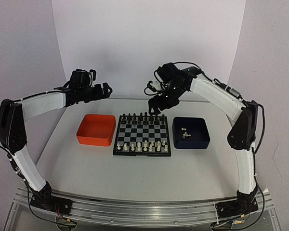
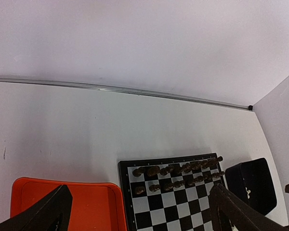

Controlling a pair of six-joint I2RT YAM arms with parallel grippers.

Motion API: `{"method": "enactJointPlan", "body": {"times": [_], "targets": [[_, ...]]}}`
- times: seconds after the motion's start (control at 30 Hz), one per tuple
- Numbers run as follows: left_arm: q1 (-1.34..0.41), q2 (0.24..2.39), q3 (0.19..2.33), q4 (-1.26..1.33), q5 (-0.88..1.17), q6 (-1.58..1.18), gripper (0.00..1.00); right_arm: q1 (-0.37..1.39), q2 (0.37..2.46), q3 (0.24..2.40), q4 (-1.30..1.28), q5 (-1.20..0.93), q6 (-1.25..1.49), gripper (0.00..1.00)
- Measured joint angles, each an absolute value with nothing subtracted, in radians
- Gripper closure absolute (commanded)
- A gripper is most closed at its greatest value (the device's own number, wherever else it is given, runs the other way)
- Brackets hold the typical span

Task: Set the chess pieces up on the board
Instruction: Pick up the chess piece from the storage box.

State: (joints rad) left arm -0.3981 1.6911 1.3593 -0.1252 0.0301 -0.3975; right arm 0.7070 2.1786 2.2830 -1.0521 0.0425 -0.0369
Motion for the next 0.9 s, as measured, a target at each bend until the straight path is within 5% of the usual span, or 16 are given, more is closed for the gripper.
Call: {"method": "enactJointPlan", "body": {"times": [0.37,0.9], "targets": [[-0.397,1.863,1.619,-0.134,-0.033,-0.481,0.0,0.384,2.084,1.991,-1.021,0.139,0.066,0.22],[-0.397,2.036,1.877,-0.251,-0.083,-0.5,0.0,0.383,2.211,1.956,-1.048,0.053,0.075,0.57]]}}
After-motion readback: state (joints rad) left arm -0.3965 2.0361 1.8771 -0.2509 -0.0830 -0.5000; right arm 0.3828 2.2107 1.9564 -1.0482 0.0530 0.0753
